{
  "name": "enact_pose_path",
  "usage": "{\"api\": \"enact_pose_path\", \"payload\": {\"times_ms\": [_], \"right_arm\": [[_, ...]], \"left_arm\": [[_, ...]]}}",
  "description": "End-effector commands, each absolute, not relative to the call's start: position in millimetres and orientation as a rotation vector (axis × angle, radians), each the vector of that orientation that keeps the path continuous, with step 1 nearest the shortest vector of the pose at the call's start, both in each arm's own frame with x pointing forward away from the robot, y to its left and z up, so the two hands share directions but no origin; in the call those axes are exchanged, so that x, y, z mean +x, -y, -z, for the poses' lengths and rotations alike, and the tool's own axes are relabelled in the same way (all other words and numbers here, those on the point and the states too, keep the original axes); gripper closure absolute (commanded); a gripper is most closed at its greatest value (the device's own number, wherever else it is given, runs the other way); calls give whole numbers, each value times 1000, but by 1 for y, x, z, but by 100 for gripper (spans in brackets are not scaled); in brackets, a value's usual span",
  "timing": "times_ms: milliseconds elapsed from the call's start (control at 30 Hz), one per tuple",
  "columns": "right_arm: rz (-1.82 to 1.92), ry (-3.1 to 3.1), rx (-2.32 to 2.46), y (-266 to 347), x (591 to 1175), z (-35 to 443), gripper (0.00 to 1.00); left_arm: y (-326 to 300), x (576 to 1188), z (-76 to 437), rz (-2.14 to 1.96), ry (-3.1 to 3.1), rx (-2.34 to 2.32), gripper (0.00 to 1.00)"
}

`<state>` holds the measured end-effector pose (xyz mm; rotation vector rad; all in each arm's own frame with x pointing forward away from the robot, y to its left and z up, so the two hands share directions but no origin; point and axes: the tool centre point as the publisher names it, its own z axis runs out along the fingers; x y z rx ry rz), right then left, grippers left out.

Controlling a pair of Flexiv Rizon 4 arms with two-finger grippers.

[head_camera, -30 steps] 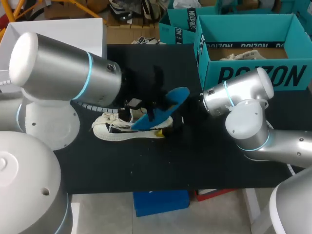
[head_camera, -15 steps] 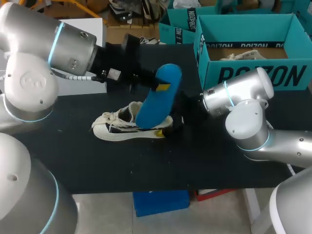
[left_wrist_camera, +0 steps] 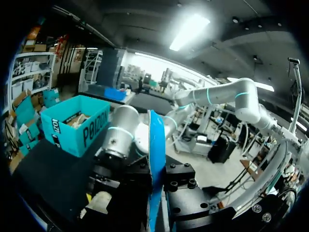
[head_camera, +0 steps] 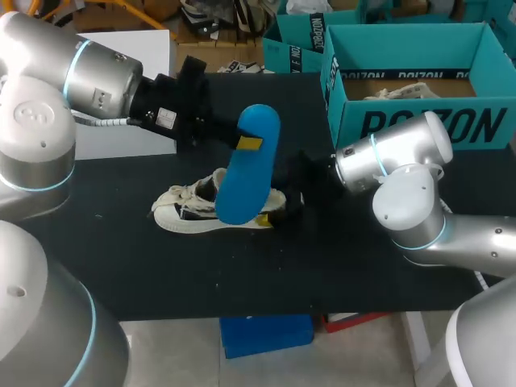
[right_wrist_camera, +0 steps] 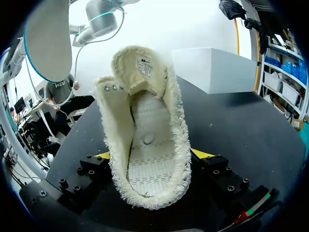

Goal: Take the shoe out of the shoebox, open the shoe tongue, remove and reinsert the insole, then place the shoe into the shoebox

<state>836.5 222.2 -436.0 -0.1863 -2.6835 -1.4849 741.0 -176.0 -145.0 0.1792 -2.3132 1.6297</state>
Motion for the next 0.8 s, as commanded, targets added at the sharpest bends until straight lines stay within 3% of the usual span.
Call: {"api": "enact_pose_path", "payload": {"times_ms": [33,800], "right_arm": [[1481,2685,-189,-222,837,437,100],[1481,2685,-189,-222,837,437,100]], "left_arm": [[158,735,145,-1776,2185,290,100],[150,726,62,-1950,2013,364,100]]}}
